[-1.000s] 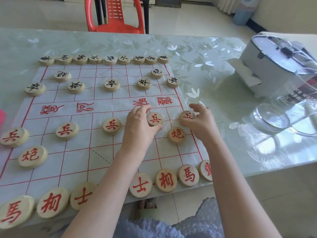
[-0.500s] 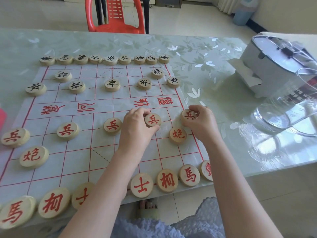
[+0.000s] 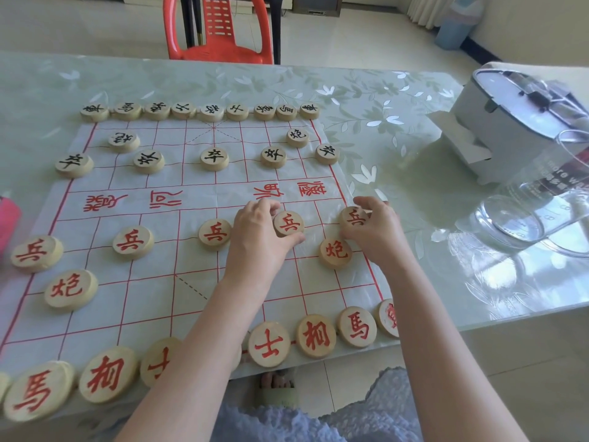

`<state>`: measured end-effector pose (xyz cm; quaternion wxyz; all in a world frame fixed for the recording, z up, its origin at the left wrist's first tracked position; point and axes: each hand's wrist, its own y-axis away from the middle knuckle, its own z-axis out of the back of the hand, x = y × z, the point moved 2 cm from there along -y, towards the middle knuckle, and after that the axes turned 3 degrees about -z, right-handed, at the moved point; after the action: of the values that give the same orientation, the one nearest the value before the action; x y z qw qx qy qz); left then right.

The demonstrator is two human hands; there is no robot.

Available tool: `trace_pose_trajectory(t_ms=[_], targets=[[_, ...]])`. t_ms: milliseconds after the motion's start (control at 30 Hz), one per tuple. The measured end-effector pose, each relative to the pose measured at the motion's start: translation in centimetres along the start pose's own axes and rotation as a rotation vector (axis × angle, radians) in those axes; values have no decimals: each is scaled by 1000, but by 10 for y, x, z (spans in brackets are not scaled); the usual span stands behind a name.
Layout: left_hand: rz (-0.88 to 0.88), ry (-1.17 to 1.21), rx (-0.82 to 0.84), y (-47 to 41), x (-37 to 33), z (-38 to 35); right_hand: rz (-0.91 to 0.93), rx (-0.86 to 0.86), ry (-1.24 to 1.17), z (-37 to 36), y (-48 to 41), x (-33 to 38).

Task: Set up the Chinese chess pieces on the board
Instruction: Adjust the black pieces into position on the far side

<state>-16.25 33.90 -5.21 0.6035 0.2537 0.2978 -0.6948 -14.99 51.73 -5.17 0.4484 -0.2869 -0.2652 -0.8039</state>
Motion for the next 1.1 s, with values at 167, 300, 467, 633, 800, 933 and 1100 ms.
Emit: trace_pose_trajectory(t_ms=[167,300,467,633,800,933,1100], targets=[[-32,-15,-53,-2,-1,8,86,-105,-8,8,8,11],[-70,22,-77,1,1,17,120,-123,-167,5,14,21],[-99,-12,-64,-33,4,44,186,-140,-139,4,-17,39],[-108,-141,11,-104,-3,40,262,-36,65,18,-77,65],[-250,-303,296,-139,-8,24,348,193,211,4,-111,73],[-274,-288,445,-148,-3,22,438,252,303,-6,-123,70],[-247,-249,414,-155,10,21,389,105,234,-12,-134,61]])
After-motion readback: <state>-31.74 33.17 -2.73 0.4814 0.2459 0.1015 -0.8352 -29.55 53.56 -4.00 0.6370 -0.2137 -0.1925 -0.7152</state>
